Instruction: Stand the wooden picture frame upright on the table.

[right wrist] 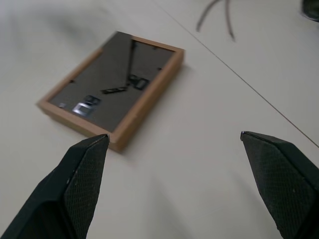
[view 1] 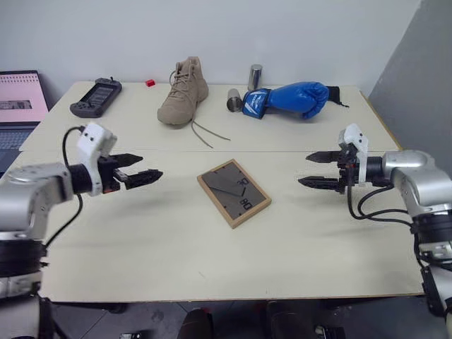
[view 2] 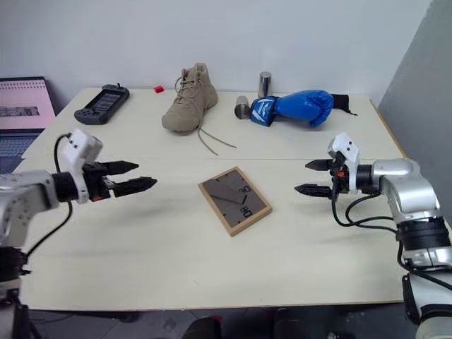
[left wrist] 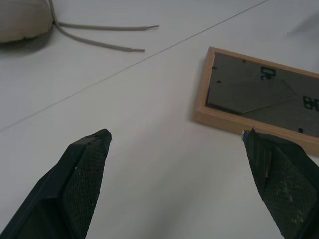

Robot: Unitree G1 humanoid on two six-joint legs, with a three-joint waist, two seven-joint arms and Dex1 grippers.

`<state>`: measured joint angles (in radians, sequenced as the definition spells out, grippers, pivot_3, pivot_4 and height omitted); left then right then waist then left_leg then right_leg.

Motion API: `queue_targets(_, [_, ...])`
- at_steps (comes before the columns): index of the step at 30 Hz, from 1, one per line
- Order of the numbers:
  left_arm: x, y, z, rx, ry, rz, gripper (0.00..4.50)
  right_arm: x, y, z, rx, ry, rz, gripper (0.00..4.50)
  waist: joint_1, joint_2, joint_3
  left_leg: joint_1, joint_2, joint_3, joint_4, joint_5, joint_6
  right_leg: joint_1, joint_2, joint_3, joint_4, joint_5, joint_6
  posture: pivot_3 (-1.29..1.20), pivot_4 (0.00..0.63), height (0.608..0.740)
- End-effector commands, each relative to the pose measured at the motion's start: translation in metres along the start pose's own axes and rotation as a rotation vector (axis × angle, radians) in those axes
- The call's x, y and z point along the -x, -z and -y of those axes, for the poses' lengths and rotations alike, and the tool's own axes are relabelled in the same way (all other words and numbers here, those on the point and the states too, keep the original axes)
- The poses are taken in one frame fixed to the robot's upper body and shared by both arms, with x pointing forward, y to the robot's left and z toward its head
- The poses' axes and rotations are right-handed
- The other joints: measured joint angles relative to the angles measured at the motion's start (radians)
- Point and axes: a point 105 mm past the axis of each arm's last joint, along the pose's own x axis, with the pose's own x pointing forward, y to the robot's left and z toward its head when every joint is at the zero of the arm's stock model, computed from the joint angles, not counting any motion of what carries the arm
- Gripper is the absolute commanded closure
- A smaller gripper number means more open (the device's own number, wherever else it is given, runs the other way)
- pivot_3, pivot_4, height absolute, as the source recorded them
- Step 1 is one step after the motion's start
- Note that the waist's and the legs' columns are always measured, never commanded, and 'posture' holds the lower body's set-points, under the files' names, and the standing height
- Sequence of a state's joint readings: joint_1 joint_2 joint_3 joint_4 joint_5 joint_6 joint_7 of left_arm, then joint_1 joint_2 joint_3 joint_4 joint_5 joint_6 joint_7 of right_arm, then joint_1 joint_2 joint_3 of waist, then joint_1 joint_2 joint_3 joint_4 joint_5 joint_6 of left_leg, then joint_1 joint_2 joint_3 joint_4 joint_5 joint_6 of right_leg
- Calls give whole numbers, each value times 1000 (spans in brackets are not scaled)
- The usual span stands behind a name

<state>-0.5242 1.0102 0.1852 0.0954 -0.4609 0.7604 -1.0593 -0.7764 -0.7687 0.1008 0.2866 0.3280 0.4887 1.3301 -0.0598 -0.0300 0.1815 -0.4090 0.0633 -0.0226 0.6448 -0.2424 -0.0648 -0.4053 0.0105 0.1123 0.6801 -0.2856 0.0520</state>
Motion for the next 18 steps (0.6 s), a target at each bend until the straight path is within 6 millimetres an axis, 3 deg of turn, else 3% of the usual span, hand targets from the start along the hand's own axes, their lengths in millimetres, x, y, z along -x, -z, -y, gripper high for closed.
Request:
queue_targets(1, [1,4,-1,-70,17,-36,0,1,-2,2,33,-21,-12,9,1,0,0,0,0,0,0,0,0,0,0,0,0,0,0,0,150,740])
queue_targets(18, [-12,13,0,-56,-2,-60,0,-13,5,18,62,35,-6,9,1,1,1,-1,1,0,1,0,0,-1,1,0,1,0,0,0,150,740])
